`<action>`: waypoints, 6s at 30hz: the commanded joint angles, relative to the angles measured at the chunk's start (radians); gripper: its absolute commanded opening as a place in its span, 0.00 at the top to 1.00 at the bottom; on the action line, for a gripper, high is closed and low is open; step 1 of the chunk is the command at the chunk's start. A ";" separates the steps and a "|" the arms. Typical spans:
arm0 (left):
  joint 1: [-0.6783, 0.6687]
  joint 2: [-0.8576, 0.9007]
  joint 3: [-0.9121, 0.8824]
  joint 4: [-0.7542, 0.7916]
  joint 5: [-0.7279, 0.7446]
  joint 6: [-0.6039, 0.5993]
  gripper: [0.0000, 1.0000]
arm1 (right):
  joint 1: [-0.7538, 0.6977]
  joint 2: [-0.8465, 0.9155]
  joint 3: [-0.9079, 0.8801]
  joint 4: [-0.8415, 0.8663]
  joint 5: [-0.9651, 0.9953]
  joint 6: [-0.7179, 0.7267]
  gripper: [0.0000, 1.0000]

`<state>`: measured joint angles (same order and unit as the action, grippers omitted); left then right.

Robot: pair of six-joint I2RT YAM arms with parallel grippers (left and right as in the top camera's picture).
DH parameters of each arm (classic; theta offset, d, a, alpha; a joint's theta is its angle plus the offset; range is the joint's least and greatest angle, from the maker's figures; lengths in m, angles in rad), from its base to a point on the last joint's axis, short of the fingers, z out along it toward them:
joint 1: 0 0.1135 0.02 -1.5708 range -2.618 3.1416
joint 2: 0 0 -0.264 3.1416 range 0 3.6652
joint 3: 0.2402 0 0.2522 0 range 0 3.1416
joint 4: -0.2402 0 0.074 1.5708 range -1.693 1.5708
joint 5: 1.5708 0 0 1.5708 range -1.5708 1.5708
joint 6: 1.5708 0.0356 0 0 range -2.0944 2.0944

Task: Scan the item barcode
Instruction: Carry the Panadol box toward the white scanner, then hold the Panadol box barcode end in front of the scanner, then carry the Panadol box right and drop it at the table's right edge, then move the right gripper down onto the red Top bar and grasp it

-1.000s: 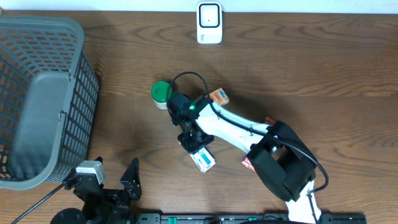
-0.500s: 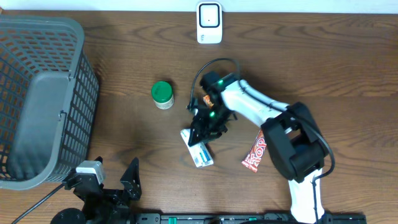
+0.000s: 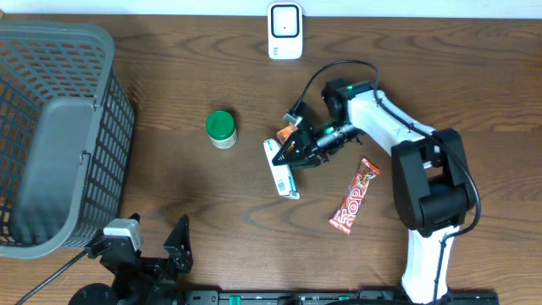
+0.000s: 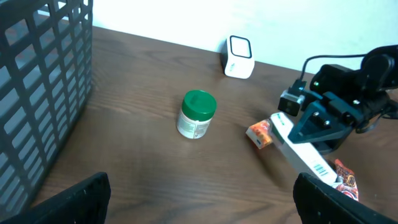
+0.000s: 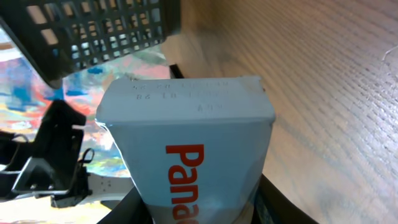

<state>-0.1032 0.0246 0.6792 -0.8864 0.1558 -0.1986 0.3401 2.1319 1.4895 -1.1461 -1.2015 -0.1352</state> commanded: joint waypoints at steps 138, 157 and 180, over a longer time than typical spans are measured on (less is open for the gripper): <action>-0.005 0.000 -0.002 0.003 0.013 0.002 0.06 | -0.786 0.265 0.886 -0.367 1.268 0.218 0.01; -0.005 0.000 -0.002 0.003 0.013 0.002 0.06 | 0.032 -0.060 0.591 -0.530 1.338 0.666 0.09; -0.005 0.000 -0.002 0.003 0.013 0.002 0.06 | 0.218 -0.060 -0.013 -0.230 1.458 0.938 0.19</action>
<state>-0.1032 0.0254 0.6792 -0.8867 0.1558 -0.1989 0.6029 2.0712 1.5204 -1.4284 0.2157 0.7708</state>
